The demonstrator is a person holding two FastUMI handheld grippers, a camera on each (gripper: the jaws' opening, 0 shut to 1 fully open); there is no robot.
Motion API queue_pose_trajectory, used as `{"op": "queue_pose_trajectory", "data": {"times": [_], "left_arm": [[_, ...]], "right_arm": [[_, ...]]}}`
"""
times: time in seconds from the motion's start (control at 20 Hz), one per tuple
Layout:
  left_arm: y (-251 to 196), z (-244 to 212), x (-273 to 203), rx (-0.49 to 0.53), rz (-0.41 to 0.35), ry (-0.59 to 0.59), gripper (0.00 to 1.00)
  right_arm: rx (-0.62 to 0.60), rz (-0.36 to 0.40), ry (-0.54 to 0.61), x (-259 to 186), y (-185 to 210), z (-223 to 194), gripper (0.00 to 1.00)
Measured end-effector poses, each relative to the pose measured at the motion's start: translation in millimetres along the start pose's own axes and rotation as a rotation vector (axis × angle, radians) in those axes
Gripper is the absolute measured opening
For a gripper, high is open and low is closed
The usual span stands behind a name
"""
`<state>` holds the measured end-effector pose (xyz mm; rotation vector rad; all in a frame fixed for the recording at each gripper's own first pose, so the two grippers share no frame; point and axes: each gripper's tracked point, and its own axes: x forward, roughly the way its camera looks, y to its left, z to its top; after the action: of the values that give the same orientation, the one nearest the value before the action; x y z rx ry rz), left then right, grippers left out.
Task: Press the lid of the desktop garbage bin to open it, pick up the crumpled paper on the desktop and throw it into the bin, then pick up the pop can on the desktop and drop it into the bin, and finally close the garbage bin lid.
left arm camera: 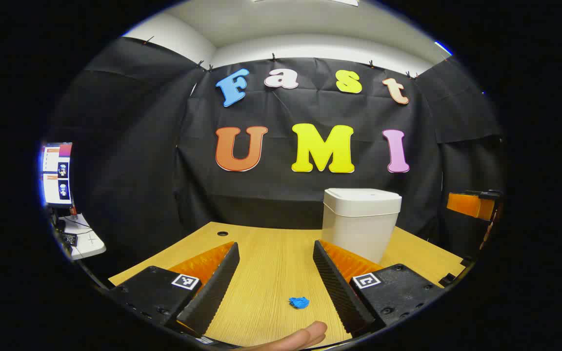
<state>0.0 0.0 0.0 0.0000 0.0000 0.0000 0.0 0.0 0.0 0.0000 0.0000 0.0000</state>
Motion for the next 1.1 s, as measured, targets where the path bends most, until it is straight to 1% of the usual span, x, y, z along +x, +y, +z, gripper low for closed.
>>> {"op": "queue_pose_trajectory", "data": {"times": [0.1,0.2,0.35,0.4,0.45,0.5,0.55,0.6,0.65,0.75,0.8,0.85,1.0,1.1], "left_arm": [[5.2,1.1,-0.8,0.001,0.013,-0.008,0.98],[2.7,0.6,-1.6,0.001,0.01,-0.009,0.98],[3.6,0.0,-1.7,-0.002,0.014,-0.005,0.98],[3.7,-0.8,-1.5,-0.003,0.016,-0.002,0.98],[4.2,-1.3,-1.1,-0.002,0.016,-0.002,0.98],[4.3,-1.6,-0.1,-0.003,0.015,0.0,0.98],[5.2,-3.3,0.5,-0.006,0.018,0.005,0.98],[6.8,-4.2,0.8,-0.008,0.022,0.01,0.98],[8.1,-5.6,0.5,-0.011,0.027,0.015,0.98],[9.8,-7.4,1.1,-0.014,0.034,0.022,0.98],[9.4,-7.8,1.2,-0.013,0.037,0.025,0.98],[9.3,-8.1,1.7,-0.01,0.039,0.026,0.98],[6.5,-6.8,0.3,-0.004,0.032,0.019,0.98],[4.1,-7.8,0.5,-0.001,0.026,0.021,0.98]], "right_arm": [[-0.006,0.005,-0.002,-3.4,-1.9,1.3,0.95],[-0.016,-0.012,-0.011,-6.8,-10.7,8.2,0.95],[0.002,0.01,0.001,-11.6,-7.7,11.9,0.95],[-0.005,0.006,-0.003,-12.8,-9.3,14.5,0.95],[-0.015,0.003,-0.008,-14.3,-9.5,16.4,0.92],[-0.02,0.008,-0.008,-15.4,-6.9,15.5,0.95],[-0.025,0.019,-0.001,-16.9,-2.5,14.6,0.92],[-0.034,0.028,0.004,-17.8,1.2,13.1,0.95],[-0.045,0.032,0.007,-20.0,3.4,14.3,0.92],[-0.063,0.035,-0.006,-26.0,5.3,17.5,0.92],[-0.069,0.038,-0.016,-29.0,5.9,18.0,0.95],[-0.072,0.043,-0.023,-32.0,7.7,18.2,0.95],[-0.079,0.052,-0.007,-34.2,7.7,9.4,0.96],[-0.076,0.047,-0.004,-34.4,1.9,8.8,0.94]]}}
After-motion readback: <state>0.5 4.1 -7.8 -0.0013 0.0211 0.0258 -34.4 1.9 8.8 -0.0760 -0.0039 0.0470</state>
